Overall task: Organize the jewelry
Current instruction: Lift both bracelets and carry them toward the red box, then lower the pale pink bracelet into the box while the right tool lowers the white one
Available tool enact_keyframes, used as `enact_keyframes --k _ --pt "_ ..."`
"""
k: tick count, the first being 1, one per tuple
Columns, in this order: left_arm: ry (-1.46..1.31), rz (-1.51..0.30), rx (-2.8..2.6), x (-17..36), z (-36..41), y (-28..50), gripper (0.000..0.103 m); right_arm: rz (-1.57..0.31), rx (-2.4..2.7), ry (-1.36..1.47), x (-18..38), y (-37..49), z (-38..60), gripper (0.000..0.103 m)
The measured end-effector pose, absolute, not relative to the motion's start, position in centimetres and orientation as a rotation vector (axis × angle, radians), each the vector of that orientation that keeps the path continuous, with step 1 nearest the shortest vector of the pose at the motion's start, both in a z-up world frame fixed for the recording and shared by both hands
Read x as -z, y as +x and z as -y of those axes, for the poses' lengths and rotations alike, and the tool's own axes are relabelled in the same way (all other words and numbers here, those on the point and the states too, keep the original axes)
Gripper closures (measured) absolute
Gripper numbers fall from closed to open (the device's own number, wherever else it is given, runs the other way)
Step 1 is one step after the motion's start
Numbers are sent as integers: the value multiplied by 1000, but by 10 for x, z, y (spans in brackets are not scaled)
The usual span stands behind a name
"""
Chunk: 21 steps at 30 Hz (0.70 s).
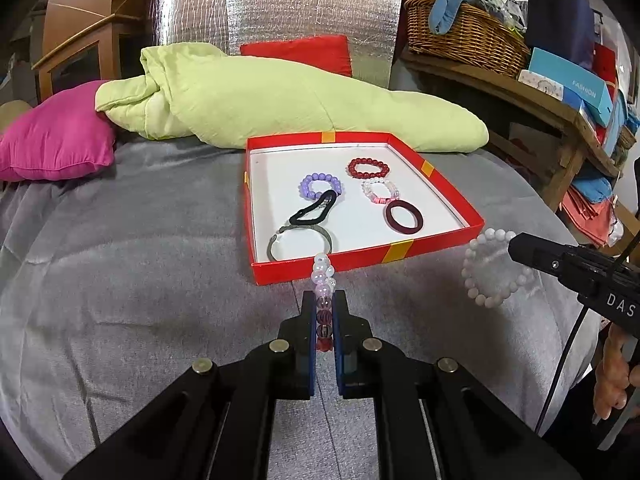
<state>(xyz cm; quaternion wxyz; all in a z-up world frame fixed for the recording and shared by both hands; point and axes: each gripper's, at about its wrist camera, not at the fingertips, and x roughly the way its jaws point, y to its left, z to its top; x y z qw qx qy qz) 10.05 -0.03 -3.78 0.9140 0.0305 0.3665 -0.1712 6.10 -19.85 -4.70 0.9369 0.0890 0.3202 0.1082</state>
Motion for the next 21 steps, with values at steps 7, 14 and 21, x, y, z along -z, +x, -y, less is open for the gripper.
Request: enact_keyframes --k 7,14,21 --pt "74 -747 354 35 8 101 95 -654 -212 197 47 61 204 92" --pt "84 -737 356 34 11 101 95 -647 -206 211 45 61 207 92" --pt "84 -728 359 32 11 99 95 -636 -185 224 42 62 210 92"
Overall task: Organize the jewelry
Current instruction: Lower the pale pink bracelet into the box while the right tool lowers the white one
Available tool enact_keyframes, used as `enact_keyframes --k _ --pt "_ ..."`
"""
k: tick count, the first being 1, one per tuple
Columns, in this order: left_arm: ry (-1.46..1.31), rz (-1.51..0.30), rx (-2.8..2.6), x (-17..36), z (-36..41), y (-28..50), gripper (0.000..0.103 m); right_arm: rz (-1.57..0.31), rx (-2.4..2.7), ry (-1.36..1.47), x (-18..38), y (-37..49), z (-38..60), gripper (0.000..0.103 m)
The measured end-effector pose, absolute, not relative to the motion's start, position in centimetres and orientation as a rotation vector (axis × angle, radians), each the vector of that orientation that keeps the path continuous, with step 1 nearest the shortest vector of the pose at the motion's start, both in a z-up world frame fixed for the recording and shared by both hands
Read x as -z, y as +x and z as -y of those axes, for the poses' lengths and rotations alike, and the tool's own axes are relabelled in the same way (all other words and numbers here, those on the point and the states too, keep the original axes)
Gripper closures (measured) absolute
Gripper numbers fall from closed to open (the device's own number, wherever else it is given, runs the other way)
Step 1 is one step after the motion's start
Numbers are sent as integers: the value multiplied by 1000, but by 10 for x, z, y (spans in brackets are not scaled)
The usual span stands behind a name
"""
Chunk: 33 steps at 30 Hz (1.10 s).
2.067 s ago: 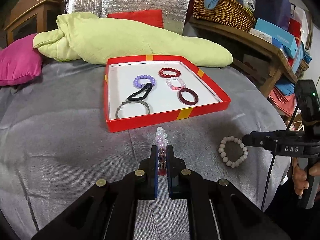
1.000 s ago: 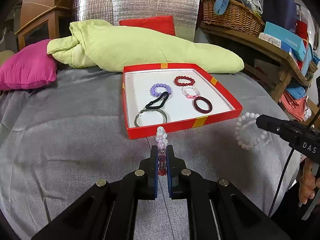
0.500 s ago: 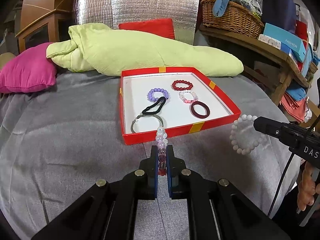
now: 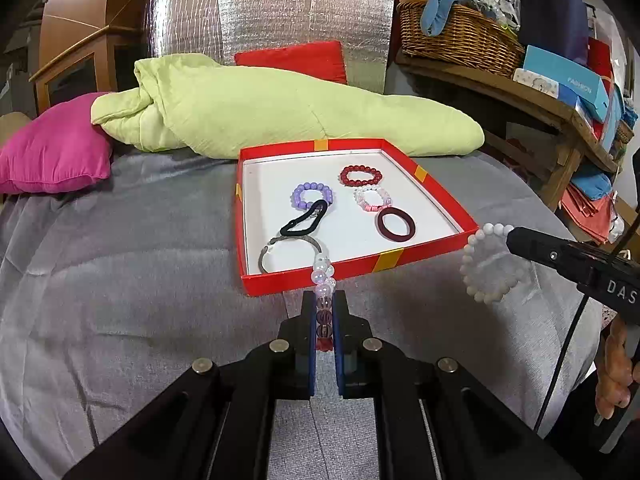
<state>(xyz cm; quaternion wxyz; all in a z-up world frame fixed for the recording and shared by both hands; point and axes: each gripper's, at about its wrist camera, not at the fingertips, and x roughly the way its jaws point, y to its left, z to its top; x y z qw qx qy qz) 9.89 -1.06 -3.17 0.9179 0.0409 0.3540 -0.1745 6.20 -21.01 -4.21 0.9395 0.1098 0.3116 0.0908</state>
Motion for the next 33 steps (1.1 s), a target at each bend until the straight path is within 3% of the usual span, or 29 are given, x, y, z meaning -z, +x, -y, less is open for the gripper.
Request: enact_keyframes --k 18,33 --pt "131 -654 331 10 26 105 95 -516 -178 227 6 94 218 92" --pt "197 -603 296 -11 55 150 95 -556 -120 265 25 151 239 92"
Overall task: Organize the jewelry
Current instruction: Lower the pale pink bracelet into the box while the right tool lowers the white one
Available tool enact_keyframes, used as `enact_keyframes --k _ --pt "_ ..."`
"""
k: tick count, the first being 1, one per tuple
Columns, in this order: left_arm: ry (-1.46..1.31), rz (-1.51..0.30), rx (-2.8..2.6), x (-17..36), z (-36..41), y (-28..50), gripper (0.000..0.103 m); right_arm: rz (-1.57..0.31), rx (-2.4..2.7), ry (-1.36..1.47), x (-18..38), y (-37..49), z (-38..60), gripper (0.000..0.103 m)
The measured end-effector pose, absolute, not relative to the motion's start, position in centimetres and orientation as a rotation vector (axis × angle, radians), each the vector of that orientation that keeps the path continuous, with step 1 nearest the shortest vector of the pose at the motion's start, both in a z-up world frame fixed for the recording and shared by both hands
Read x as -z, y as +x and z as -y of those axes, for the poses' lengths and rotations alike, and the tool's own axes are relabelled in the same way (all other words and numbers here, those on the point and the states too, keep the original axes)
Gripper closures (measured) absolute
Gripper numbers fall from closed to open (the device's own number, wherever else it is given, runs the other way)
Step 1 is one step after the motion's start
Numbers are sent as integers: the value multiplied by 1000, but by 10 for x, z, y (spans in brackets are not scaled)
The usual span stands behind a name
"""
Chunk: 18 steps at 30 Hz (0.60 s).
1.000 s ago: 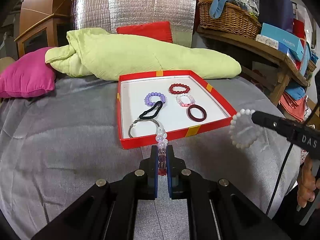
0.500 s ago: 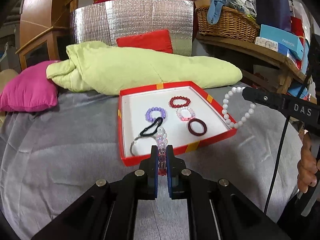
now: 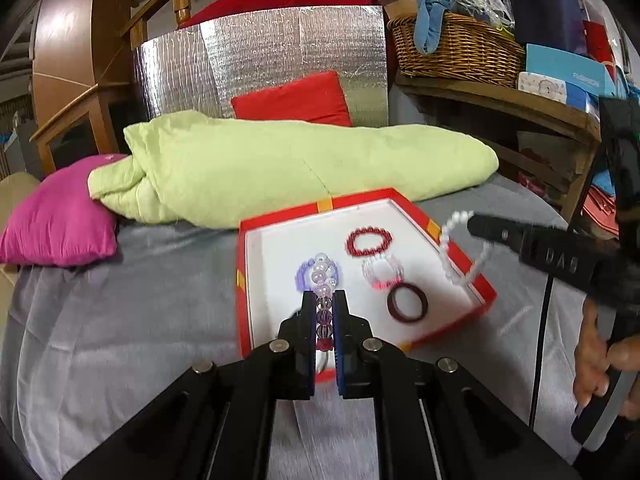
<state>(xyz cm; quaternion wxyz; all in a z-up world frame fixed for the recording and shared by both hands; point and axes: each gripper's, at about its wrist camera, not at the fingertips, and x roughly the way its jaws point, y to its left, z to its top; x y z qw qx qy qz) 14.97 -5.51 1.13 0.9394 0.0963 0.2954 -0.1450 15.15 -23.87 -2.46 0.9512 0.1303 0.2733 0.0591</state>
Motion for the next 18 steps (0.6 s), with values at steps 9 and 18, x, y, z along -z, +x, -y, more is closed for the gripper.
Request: enact_keyframes --k 9,18 --pt "187 -613 291 -7 69 180 95 -565 -111 272 32 171 241 92" --pt "173 -639 308 5 77 198 95 -584 -114 315 37 185 247 92"
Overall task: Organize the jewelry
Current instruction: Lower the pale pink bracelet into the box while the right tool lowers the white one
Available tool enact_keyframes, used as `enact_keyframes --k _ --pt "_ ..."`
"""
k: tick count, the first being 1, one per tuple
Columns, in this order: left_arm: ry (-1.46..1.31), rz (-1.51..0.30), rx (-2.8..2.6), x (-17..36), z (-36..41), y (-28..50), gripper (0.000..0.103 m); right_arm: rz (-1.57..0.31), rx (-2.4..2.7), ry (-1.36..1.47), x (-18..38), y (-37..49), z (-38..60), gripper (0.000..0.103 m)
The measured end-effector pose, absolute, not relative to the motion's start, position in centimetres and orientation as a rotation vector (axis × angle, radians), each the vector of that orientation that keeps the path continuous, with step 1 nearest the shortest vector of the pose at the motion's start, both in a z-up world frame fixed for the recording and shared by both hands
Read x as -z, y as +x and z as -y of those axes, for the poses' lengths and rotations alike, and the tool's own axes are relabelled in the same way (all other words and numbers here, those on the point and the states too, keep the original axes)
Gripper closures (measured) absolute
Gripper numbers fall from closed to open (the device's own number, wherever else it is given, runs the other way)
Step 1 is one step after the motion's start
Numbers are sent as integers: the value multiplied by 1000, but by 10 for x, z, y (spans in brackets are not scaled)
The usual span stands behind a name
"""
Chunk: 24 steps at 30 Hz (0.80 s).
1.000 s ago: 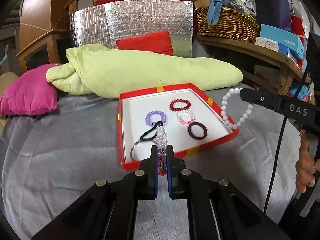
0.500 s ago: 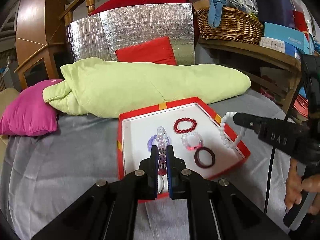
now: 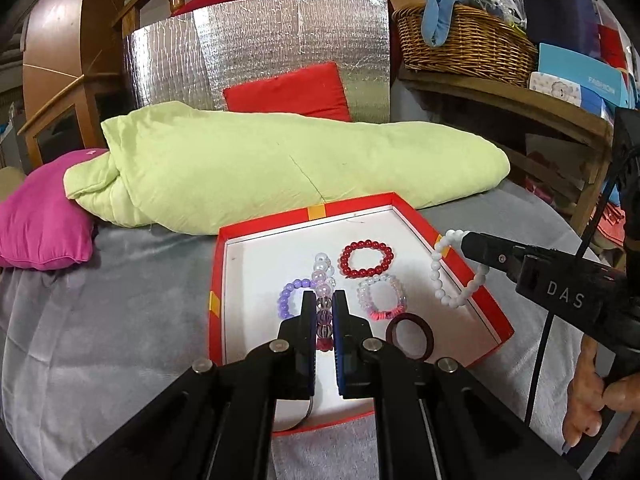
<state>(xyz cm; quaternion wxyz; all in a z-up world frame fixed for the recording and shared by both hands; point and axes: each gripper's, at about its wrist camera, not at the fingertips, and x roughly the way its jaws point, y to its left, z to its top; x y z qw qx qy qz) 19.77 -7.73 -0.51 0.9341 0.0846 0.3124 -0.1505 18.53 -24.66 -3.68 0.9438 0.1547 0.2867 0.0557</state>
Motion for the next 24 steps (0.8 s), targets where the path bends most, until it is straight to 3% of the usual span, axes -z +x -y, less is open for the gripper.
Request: enact_keyframes --k 24 --pt "173 -722 348 32 86 218 95 -630 -115 318 46 199 243 92"
